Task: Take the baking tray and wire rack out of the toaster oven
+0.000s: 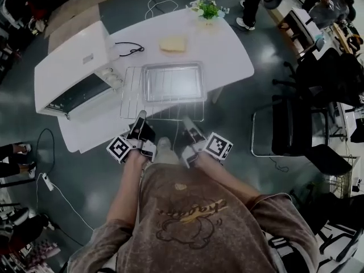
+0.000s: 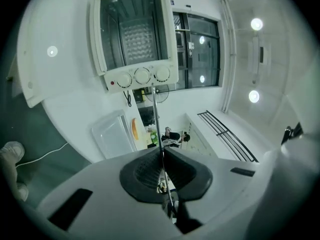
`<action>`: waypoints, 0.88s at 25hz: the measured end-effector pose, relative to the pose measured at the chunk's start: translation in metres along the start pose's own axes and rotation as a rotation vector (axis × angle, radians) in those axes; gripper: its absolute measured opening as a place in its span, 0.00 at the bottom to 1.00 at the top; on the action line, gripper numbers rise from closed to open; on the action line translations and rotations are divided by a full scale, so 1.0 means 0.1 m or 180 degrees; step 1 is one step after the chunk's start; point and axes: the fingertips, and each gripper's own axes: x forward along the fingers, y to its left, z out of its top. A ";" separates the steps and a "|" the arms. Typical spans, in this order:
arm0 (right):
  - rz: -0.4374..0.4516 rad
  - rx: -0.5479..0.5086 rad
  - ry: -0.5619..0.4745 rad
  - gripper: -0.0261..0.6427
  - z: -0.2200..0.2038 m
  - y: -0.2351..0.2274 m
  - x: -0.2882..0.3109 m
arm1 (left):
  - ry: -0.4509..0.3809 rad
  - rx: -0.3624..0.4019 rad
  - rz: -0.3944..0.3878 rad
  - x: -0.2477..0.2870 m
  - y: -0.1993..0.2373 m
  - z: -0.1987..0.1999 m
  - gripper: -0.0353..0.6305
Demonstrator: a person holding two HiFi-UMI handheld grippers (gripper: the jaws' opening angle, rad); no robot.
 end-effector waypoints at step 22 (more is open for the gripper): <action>-0.0757 0.0335 -0.0605 0.06 0.27 -0.99 0.30 | 0.1078 0.0061 0.0501 1.04 0.96 -0.11 0.06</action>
